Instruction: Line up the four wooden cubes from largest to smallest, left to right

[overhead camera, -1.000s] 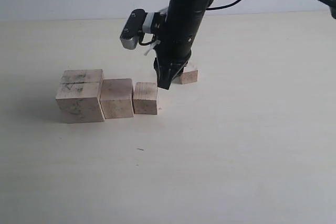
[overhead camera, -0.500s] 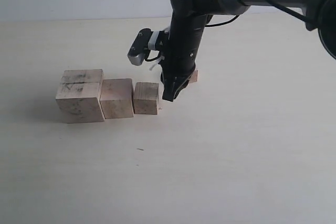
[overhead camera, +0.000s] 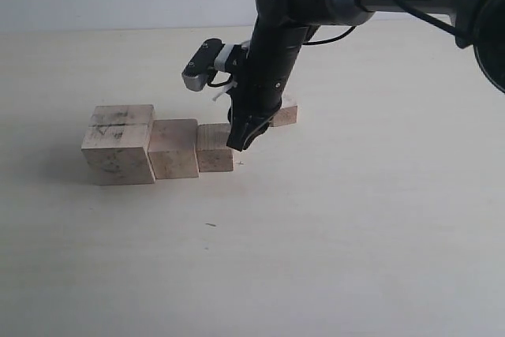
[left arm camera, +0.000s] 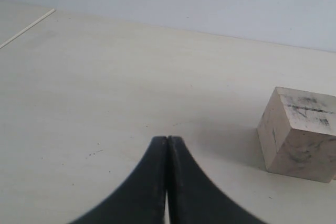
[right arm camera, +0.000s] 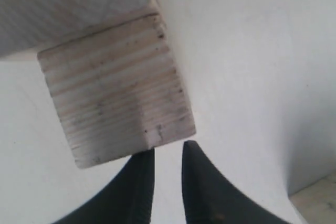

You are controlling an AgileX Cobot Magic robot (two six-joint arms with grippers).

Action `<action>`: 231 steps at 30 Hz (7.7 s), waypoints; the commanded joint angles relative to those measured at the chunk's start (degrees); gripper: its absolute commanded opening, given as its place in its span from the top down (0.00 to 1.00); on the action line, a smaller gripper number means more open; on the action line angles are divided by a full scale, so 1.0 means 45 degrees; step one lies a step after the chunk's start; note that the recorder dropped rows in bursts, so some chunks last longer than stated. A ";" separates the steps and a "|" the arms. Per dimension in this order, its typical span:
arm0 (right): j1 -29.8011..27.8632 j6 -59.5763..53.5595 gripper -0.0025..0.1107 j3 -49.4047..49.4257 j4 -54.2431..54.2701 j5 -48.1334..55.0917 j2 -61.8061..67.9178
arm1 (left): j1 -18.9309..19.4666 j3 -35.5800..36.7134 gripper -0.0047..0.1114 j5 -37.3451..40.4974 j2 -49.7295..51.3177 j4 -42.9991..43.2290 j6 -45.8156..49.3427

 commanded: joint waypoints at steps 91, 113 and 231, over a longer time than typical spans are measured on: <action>-0.1507 -0.8257 0.98 0.0028 0.3328 0.1474 0.0222 | 0.0020 0.0047 0.96 -0.0170 -0.0082 0.0030 -0.0033; -0.1009 -0.7276 0.98 0.0028 0.2726 0.0668 0.0675 | 0.0020 0.0047 0.96 -0.0170 -0.0082 0.0030 -0.0033; -0.2174 0.6715 0.98 0.8230 0.1954 -0.6980 -1.3539 | 0.0020 0.0047 0.96 -0.0170 -0.0082 0.0030 -0.0033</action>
